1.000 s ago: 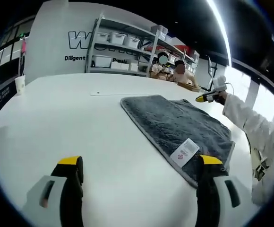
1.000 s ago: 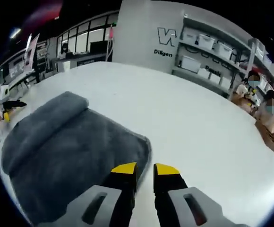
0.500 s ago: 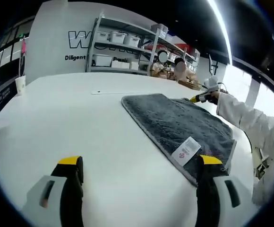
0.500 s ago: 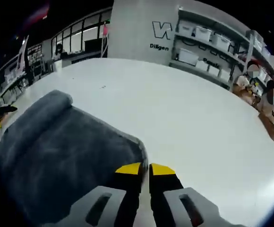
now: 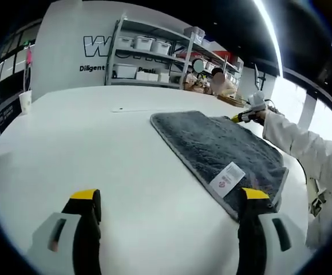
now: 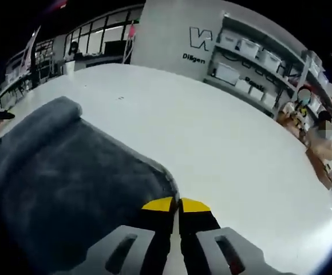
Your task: Open the folded towel by lifting each exposed corner and separating the folded layers until the towel lies flat within the target outline without major curled edges
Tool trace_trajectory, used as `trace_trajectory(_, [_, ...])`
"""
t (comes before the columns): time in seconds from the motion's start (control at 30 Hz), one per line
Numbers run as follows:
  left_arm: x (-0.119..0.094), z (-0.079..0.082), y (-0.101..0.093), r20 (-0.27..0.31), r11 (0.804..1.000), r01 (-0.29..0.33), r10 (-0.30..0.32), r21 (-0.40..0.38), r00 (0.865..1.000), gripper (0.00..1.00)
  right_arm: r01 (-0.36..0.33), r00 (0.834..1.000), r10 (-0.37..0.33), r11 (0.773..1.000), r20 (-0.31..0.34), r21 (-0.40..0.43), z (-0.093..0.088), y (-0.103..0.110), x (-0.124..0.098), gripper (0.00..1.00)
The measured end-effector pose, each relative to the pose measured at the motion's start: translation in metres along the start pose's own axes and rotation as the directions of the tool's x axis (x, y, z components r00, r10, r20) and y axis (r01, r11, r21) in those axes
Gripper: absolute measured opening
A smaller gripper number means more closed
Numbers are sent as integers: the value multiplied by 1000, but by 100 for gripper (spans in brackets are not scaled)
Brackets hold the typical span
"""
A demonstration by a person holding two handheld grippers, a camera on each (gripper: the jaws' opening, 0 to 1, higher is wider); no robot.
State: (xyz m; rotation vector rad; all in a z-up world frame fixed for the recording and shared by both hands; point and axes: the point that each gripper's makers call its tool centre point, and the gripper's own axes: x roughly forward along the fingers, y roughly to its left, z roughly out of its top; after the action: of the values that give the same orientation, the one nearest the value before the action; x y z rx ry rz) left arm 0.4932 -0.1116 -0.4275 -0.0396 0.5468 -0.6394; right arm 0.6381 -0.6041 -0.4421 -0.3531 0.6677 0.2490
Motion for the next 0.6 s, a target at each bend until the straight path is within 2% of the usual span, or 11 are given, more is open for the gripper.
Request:
trace_trajectory(0.13, [0,0,-1,-2,1000,1,-1,0,1000,98,14,1000,-14,1000,-5,-14,1,-2,-1,1])
trace_trajectory(0.3, [1,-2,-1,-4,1000,2,-2,-4,1000,98,71,997,-71,997,-24,-6,1,-10,-12,24])
trace_trajectory(0.43, [0,-2,-2,-3,1000,3,-3,-6,1000,98,103,994,-103,995,-25,-1,4,-13,-33,43])
trace_trajectory(0.6, [-1,-2,-3,1,1000,2,-2,-8,1000,98,94,995,-94,996,-22,-4,1,-2,-63,60])
